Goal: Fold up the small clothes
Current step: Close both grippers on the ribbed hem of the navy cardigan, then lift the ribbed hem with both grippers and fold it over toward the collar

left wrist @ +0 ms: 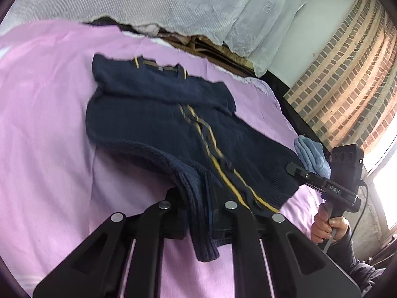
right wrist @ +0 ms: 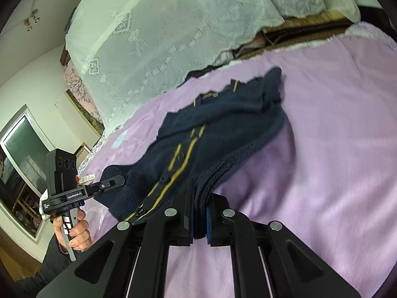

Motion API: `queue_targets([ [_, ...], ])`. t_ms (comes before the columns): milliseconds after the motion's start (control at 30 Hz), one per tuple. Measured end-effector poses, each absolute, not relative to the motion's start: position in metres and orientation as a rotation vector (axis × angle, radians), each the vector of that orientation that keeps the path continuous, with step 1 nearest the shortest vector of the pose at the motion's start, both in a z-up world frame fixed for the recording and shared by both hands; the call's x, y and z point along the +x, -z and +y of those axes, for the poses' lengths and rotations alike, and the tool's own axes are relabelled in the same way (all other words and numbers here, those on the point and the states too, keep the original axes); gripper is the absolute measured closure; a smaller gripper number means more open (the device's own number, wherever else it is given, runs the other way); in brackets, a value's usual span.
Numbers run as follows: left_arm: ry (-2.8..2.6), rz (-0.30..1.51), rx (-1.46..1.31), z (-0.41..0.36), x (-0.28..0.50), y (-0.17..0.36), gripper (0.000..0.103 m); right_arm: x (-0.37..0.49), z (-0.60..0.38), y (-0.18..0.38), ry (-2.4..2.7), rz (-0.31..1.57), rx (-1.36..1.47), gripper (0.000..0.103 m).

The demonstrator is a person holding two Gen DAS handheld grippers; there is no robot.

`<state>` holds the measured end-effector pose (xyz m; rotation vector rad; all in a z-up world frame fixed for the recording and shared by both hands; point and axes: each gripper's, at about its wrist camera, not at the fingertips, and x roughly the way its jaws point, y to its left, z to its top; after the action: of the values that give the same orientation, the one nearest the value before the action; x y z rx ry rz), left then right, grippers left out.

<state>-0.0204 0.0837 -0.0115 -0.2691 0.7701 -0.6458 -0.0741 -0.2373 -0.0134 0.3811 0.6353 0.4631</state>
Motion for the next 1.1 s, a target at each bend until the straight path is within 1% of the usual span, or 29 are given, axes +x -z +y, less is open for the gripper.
queue_targets([
  [200, 0.617, 0.727, -0.257, 0.081, 0.002, -0.010, 0.093, -0.049, -0.233, -0.004, -0.447, 0.597, 0.380, 0.096],
  [733, 0.544, 0.664, -0.278, 0.072, 0.072, -0.033, 0.093, 0.024, -0.234, -0.029, -0.402, 0.557, 0.392, 0.096],
  [1100, 0.465, 0.654, -0.273, 0.070, 0.124, -0.039, 0.093, 0.083, -0.226, -0.038, -0.346, 0.527, 0.363, 0.096],
])
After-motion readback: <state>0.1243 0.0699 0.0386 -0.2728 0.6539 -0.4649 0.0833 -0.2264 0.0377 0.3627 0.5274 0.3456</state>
